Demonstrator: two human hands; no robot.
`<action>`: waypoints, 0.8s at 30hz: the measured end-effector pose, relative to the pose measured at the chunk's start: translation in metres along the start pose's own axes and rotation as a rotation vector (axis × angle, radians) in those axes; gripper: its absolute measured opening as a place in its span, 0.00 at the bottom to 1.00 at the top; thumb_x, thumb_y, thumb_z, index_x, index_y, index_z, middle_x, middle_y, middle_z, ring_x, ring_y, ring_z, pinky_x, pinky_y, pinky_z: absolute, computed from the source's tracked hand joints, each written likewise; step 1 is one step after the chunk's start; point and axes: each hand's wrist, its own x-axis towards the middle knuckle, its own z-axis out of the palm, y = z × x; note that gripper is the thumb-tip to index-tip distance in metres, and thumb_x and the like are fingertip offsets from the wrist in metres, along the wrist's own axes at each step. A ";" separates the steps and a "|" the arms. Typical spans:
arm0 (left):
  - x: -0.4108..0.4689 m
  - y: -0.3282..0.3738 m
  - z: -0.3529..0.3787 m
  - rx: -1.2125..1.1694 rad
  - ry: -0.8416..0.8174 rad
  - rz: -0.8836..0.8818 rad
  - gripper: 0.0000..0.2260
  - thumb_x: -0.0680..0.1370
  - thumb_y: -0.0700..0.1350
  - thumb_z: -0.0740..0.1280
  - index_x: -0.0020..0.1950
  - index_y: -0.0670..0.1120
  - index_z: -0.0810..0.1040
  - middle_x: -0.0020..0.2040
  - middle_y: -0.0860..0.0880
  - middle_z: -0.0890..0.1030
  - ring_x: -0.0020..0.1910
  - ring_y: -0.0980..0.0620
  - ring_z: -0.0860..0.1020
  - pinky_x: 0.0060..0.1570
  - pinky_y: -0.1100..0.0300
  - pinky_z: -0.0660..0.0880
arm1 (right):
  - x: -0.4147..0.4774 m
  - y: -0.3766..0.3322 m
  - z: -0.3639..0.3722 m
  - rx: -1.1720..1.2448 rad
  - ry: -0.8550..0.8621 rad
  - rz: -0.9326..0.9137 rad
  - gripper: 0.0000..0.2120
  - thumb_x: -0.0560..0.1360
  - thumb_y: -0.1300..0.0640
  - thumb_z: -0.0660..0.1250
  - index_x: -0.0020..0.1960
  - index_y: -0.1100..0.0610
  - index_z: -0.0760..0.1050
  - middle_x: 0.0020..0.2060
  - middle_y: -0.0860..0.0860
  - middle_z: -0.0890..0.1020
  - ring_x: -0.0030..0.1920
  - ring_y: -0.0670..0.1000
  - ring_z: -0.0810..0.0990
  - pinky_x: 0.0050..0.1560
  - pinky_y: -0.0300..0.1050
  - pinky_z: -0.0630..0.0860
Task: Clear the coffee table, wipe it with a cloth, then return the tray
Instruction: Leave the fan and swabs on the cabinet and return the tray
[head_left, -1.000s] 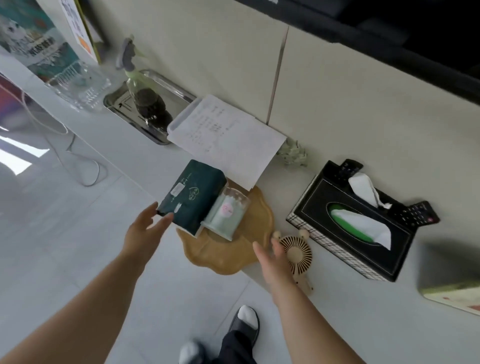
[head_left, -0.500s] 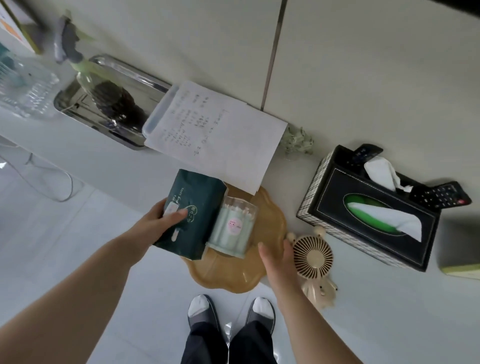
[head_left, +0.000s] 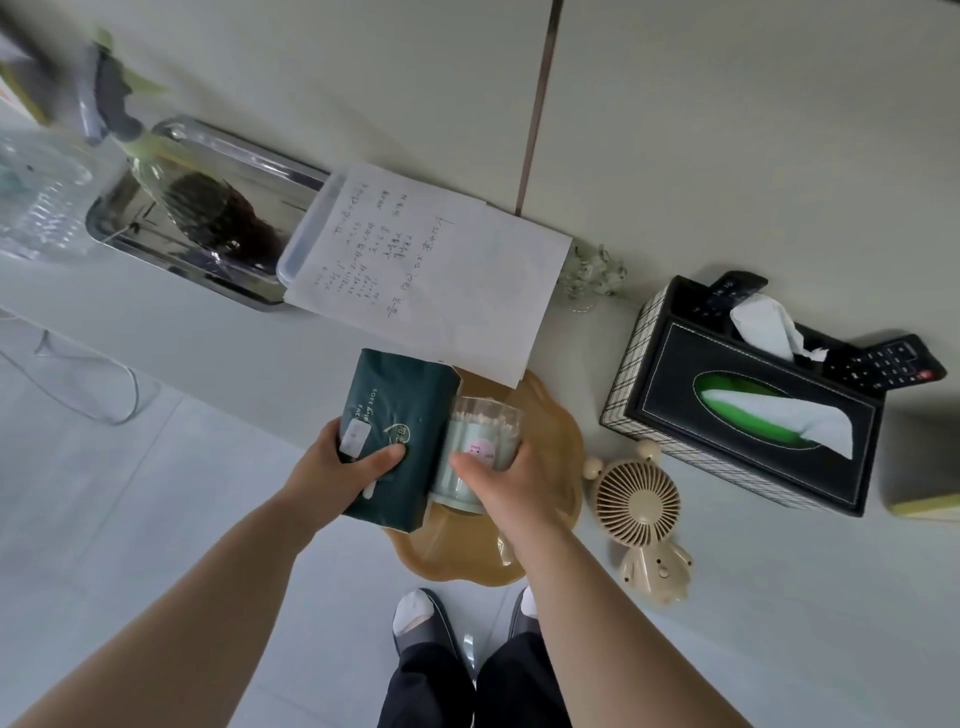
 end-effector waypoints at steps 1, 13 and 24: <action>0.000 -0.001 0.001 0.013 0.010 0.004 0.19 0.70 0.49 0.70 0.57 0.48 0.68 0.44 0.54 0.77 0.41 0.56 0.76 0.33 0.64 0.70 | 0.001 0.000 -0.002 -0.001 -0.014 0.013 0.29 0.67 0.49 0.72 0.63 0.56 0.66 0.54 0.53 0.78 0.37 0.41 0.73 0.16 0.23 0.63; -0.028 0.010 0.012 0.669 0.342 0.344 0.32 0.74 0.55 0.61 0.73 0.51 0.49 0.76 0.46 0.51 0.74 0.46 0.48 0.71 0.49 0.44 | -0.019 0.018 -0.052 0.400 -0.058 -0.002 0.26 0.69 0.62 0.69 0.64 0.57 0.64 0.48 0.51 0.79 0.44 0.47 0.80 0.31 0.32 0.77; -0.070 0.012 0.095 0.976 0.009 0.728 0.24 0.76 0.48 0.56 0.71 0.45 0.58 0.73 0.44 0.60 0.73 0.46 0.56 0.70 0.59 0.44 | -0.034 0.081 -0.188 0.279 0.191 -0.029 0.30 0.69 0.67 0.68 0.65 0.54 0.59 0.45 0.47 0.75 0.42 0.45 0.76 0.25 0.32 0.74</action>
